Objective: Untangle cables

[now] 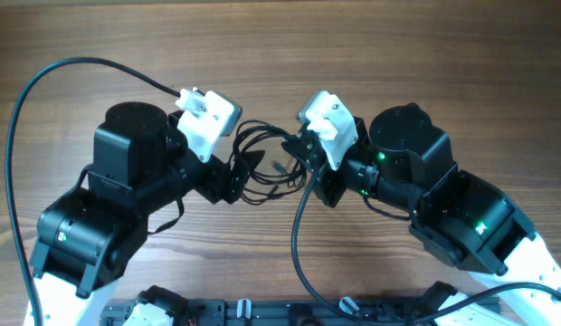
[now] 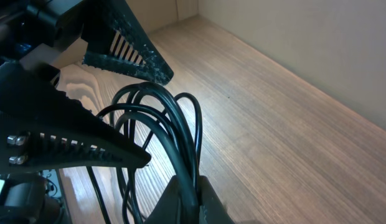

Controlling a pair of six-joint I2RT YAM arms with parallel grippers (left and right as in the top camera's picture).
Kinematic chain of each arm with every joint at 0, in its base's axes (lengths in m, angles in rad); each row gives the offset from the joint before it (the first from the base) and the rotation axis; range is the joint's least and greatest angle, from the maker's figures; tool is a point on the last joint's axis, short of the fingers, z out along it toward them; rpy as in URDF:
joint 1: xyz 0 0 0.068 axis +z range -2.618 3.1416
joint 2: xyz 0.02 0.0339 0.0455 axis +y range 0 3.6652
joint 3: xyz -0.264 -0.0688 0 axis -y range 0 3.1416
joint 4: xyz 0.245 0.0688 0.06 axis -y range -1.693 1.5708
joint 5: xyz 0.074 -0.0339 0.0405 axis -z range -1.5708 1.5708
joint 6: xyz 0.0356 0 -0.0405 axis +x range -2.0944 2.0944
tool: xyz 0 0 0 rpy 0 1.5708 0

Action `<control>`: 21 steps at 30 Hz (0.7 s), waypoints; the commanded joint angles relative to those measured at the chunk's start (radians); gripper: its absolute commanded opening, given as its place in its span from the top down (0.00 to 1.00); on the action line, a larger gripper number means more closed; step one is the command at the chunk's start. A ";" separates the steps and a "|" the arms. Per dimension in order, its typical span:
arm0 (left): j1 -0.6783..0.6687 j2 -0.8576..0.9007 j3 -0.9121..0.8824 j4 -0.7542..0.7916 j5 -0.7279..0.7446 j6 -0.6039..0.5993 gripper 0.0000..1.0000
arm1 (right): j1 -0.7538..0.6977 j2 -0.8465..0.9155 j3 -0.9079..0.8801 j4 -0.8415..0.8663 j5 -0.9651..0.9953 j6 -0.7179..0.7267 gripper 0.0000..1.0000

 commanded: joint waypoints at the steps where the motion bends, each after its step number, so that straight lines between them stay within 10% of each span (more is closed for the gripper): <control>1: 0.003 0.000 0.010 -0.050 -0.005 0.005 0.15 | -0.001 -0.017 0.011 0.005 0.085 0.040 0.96; 21: 0.003 0.001 0.010 -0.316 0.076 0.170 0.12 | -0.001 -0.017 0.011 -0.008 0.168 0.021 0.95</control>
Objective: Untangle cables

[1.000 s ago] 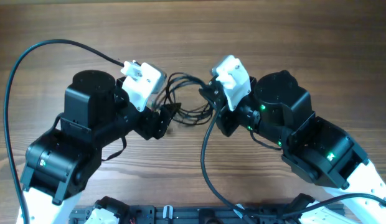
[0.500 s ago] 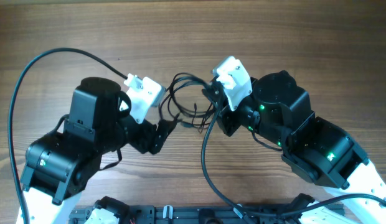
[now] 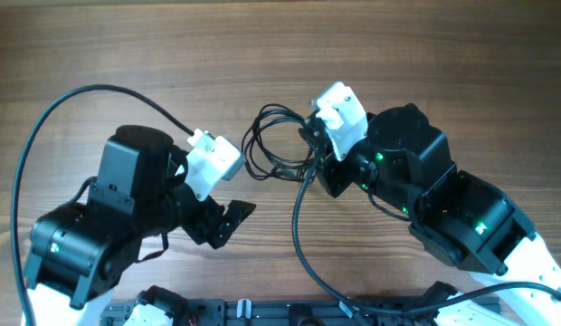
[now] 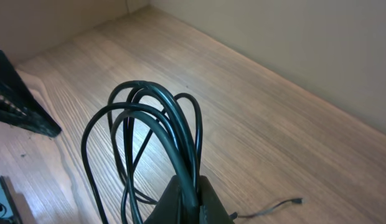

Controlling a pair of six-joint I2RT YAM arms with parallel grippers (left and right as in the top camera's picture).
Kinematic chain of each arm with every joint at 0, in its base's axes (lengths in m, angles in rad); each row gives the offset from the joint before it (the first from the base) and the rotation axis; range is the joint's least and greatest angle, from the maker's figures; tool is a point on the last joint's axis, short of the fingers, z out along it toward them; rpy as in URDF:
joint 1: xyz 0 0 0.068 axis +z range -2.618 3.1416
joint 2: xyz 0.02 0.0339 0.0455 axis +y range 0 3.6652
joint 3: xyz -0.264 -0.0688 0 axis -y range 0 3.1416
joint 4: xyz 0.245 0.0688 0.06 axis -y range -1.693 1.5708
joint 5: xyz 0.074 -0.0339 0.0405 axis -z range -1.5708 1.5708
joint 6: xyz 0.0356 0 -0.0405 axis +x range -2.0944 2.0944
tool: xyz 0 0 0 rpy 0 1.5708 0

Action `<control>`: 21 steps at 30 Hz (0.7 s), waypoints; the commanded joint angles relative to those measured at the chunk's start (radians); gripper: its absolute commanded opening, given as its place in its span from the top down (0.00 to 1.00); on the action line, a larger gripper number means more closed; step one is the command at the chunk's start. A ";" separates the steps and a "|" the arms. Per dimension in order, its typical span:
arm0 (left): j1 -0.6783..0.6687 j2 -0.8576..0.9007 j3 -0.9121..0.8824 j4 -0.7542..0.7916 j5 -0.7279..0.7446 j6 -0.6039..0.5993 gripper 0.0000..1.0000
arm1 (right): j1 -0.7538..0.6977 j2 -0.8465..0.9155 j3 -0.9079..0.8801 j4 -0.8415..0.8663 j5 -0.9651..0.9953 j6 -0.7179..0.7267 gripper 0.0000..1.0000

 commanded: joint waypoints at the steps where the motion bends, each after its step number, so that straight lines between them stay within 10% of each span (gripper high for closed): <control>1: 0.003 0.035 0.010 -0.001 0.004 0.027 0.13 | -0.001 -0.017 0.011 0.023 -0.024 -0.016 0.95; 13: 0.003 0.246 0.010 0.092 -0.113 0.075 0.17 | -0.001 -0.025 0.011 0.036 -0.133 -0.014 0.95; 21: 0.003 0.301 0.010 0.196 -0.108 0.071 0.36 | 0.000 -0.037 0.011 0.031 -0.134 -0.013 0.94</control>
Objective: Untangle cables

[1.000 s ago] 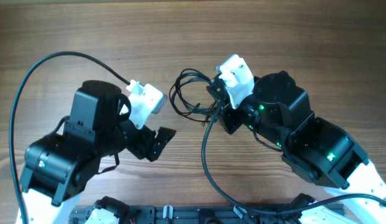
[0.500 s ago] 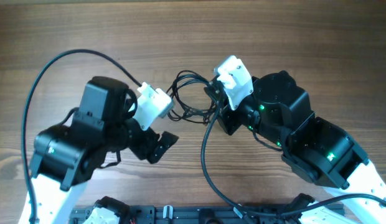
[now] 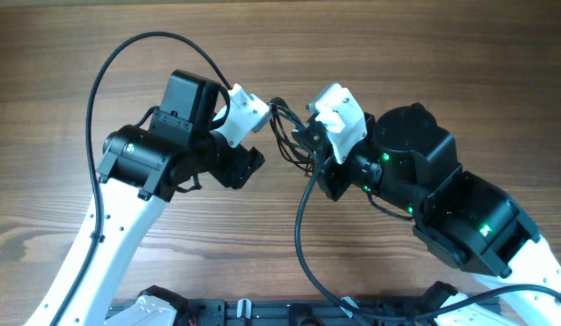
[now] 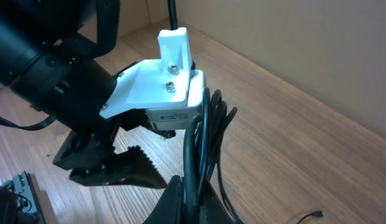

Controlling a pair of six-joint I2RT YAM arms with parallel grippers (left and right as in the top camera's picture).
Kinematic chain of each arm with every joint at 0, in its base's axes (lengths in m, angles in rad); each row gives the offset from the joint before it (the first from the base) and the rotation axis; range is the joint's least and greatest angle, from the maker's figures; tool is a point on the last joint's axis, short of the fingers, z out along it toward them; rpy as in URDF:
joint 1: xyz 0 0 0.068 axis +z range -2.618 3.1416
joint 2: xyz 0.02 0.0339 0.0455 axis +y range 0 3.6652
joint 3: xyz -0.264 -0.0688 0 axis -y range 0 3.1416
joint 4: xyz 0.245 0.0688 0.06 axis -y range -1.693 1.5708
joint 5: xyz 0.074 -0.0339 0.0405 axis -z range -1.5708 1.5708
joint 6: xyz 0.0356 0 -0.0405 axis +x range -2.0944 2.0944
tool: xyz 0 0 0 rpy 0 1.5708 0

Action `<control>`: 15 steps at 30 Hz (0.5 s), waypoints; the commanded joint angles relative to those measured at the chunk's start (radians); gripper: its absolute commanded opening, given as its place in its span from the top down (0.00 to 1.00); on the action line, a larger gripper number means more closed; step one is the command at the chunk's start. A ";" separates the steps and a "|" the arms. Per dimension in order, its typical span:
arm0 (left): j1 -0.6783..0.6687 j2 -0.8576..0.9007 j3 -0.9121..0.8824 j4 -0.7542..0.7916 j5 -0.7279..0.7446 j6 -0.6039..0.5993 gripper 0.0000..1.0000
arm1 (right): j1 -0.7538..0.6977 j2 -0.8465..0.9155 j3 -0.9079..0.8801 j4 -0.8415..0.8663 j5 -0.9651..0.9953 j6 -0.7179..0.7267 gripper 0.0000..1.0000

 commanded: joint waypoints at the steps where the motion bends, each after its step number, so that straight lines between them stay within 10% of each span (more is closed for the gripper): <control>1: 0.003 0.001 0.010 0.014 0.002 0.005 0.42 | 0.003 -0.026 0.011 0.005 -0.044 -0.002 0.94; 3: 0.003 0.001 0.010 0.026 0.010 -0.076 0.46 | 0.002 -0.026 0.011 0.006 -0.043 -0.002 0.94; 8: 0.059 0.001 0.010 0.087 0.019 -0.720 0.39 | 0.002 -0.026 0.011 0.007 -0.039 0.026 0.94; 10: 0.092 0.001 0.010 0.091 0.145 -0.918 0.18 | 0.002 -0.026 0.011 0.007 -0.039 0.027 0.94; 15: 0.123 0.002 0.010 0.225 0.583 -0.955 0.11 | 0.002 -0.026 0.011 0.007 -0.040 0.027 0.94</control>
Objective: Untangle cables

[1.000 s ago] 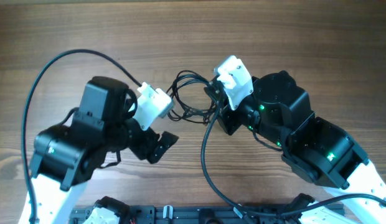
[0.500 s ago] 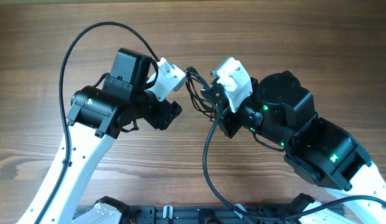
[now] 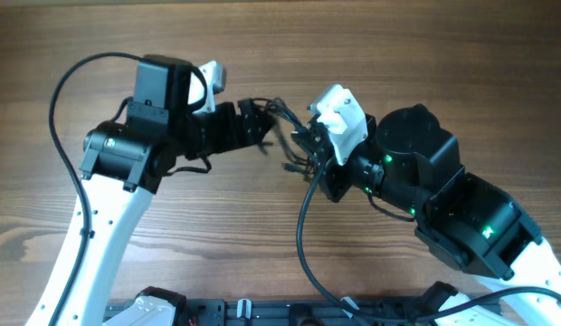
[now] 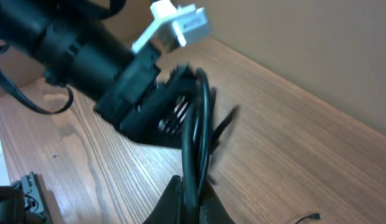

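A bundle of thin black cable loops [image 3: 282, 116] hangs between the two arms at the table's middle. My right gripper [image 3: 309, 149] is shut on the bundle's lower strands. In the right wrist view the strands [image 4: 196, 124] rise straight up from the pinched fingertips [image 4: 193, 194]. My left gripper [image 3: 255, 123] reaches in from the left, and its tips are at the loops. Its ribbed finger [image 4: 171, 117] shows behind the cable, blurred, with the jaws apart. A loose thin end with a small plug [image 4: 307, 217] lies on the wood.
The left arm's own thick black lead [image 3: 68, 86] arcs over the table's left side. The right arm's lead [image 3: 300, 235] curves down toward the black rail [image 3: 262, 312] at the front edge. A beige wall [image 4: 305, 37] bounds the far side.
My left arm has swung up and turned; its gripper now points right with its tips in the cable loops. The right gripper still holds the bundle in about the same place.
First both grippers met at the bundle in the middle, with the right one shut on it. Then the left arm was back at the lower left, and the right gripper held the loops alone. The left gripper then came back, open, from the upper left, and is now at the loops.
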Controlling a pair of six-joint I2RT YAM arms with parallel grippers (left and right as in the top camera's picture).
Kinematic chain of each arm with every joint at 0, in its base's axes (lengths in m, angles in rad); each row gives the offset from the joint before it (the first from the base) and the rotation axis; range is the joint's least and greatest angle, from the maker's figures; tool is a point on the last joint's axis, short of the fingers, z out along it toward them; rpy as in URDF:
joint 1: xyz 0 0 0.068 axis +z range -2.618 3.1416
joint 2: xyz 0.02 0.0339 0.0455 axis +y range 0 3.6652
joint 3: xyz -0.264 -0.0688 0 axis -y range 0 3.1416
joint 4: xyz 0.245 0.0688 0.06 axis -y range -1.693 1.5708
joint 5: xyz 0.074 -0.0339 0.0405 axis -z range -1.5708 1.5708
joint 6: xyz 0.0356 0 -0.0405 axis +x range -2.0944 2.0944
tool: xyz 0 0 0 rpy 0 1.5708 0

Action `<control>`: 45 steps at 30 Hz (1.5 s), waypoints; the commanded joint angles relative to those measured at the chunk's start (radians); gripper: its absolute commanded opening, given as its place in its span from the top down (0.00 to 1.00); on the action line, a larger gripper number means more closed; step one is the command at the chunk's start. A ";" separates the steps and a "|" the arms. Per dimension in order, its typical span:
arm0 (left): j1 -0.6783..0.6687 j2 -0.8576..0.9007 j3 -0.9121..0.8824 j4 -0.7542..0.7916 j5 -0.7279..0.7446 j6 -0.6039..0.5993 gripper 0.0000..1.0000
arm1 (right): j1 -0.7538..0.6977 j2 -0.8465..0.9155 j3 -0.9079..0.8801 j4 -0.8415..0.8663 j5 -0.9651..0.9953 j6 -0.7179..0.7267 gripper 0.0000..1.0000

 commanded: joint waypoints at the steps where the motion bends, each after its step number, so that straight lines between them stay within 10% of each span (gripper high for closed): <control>1: 0.007 0.001 0.010 0.090 0.348 -0.122 0.11 | 0.002 -0.020 0.011 0.007 -0.025 0.016 0.94; 19: 0.007 0.001 0.010 0.168 0.151 -0.180 0.20 | 0.002 -0.020 0.011 -0.013 -0.005 0.016 0.94; 27: 0.002 -0.002 0.010 0.130 0.615 -0.285 0.10 | 0.002 -0.020 0.011 -0.014 0.109 0.022 0.94; 38: 0.095 -0.119 0.010 0.007 0.477 -0.229 0.08 | 0.002 -0.019 0.011 -0.021 0.116 0.019 0.94; 45: 0.210 0.037 0.010 0.183 0.452 -0.466 0.00 | 0.002 -0.019 0.011 -0.020 0.115 0.040 0.94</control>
